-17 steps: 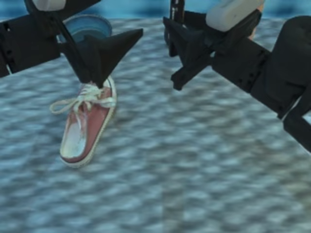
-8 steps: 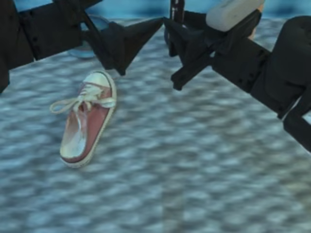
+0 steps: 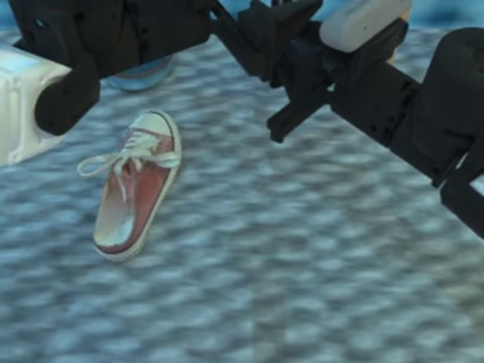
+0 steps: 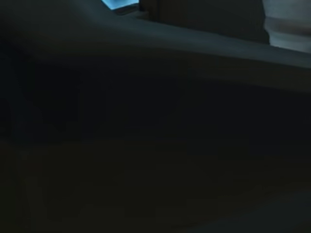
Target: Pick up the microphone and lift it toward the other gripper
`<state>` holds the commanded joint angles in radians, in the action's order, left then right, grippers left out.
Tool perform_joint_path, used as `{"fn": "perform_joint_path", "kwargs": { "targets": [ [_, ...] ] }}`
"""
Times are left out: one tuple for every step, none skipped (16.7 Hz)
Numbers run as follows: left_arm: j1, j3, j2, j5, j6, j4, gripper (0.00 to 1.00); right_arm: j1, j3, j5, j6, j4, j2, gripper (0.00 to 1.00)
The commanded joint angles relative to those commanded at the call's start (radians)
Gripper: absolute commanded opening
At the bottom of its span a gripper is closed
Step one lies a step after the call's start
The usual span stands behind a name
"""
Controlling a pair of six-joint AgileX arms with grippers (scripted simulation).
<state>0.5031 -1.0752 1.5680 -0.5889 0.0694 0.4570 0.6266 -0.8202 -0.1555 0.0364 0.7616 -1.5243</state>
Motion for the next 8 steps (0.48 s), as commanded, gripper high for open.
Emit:
{"fn": "perform_joint_path", "kwargs": {
  "targets": [
    [0.0, 0.0, 0.0, 0.0, 0.0, 0.0, 1.0, 0.0, 0.0, 0.0, 0.0, 0.0, 0.0, 0.0],
    [0.0, 0.0, 0.0, 0.0, 0.0, 0.0, 1.0, 0.0, 0.0, 0.0, 0.0, 0.0, 0.0, 0.0],
    [0.0, 0.0, 0.0, 0.0, 0.0, 0.0, 1.0, 0.0, 0.0, 0.0, 0.0, 0.0, 0.0, 0.0],
    [0.0, 0.0, 0.0, 0.0, 0.0, 0.0, 0.92, 0.0, 0.0, 0.0, 0.0, 0.0, 0.0, 0.0],
    [0.0, 0.0, 0.0, 0.0, 0.0, 0.0, 0.85, 0.0, 0.0, 0.0, 0.0, 0.0, 0.0, 0.0],
    [0.0, 0.0, 0.0, 0.0, 0.0, 0.0, 0.77, 0.0, 0.0, 0.0, 0.0, 0.0, 0.0, 0.0],
    [0.0, 0.0, 0.0, 0.0, 0.0, 0.0, 0.7, 0.0, 0.0, 0.0, 0.0, 0.0, 0.0, 0.0],
    [0.0, 0.0, 0.0, 0.0, 0.0, 0.0, 0.62, 0.0, 0.0, 0.0, 0.0, 0.0, 0.0, 0.0]
  ]
}}
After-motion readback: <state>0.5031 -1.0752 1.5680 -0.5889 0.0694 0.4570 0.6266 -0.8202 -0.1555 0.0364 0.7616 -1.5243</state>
